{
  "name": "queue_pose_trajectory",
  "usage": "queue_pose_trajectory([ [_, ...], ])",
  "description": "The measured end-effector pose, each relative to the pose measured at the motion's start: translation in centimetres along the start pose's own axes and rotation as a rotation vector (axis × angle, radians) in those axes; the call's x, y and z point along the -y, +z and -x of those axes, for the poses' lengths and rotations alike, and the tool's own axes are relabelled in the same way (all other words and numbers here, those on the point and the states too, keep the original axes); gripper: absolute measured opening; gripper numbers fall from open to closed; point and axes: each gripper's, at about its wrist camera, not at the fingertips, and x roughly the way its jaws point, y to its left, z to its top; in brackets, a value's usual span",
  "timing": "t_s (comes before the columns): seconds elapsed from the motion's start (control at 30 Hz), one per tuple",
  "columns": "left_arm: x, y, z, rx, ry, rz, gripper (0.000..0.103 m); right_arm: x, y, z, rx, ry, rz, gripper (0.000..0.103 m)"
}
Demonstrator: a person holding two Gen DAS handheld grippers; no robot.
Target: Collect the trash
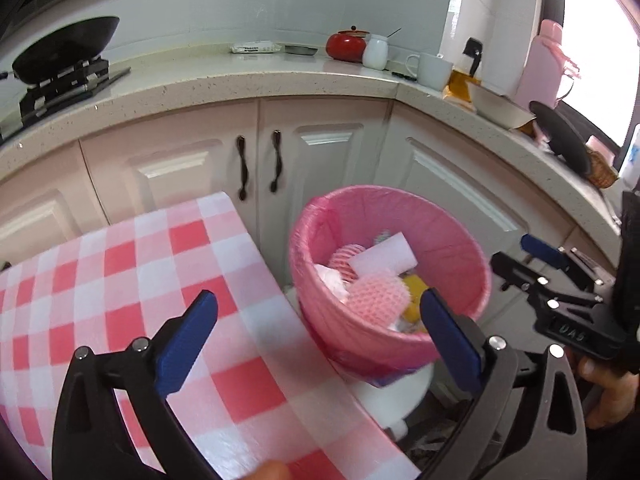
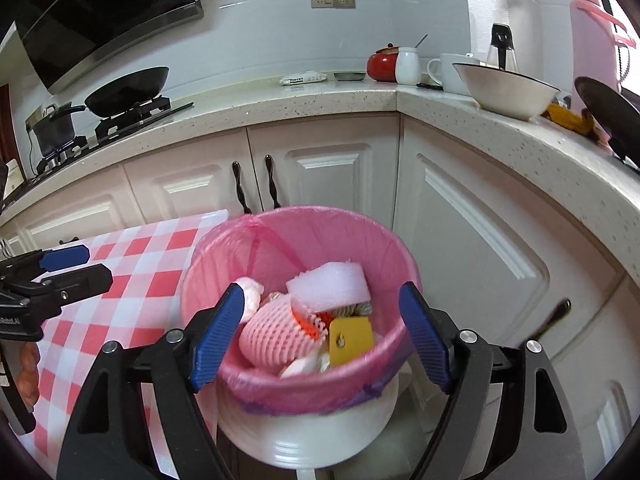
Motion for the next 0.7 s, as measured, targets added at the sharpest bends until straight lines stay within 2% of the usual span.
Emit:
queue_pose_trajectory([
  [0.27,1.6,-0.5,0.3,-0.006,-0.005,-0.005,0.098,0.0,-0.4,1.3,-0.003,-0.023,0.023,0.083],
  [0.37,2.0,-0.3,-0.1,-0.003,0.018,-0.008,0.098,0.1,-0.4,1.3,-0.010,-0.033,0.031,0.084],
  [0.7,2.5,0.1,-1.1,-0.007,0.022,-0.021,0.098,0.5,0.1,1.0,-0.005,-0.032,0.021,0.084],
])
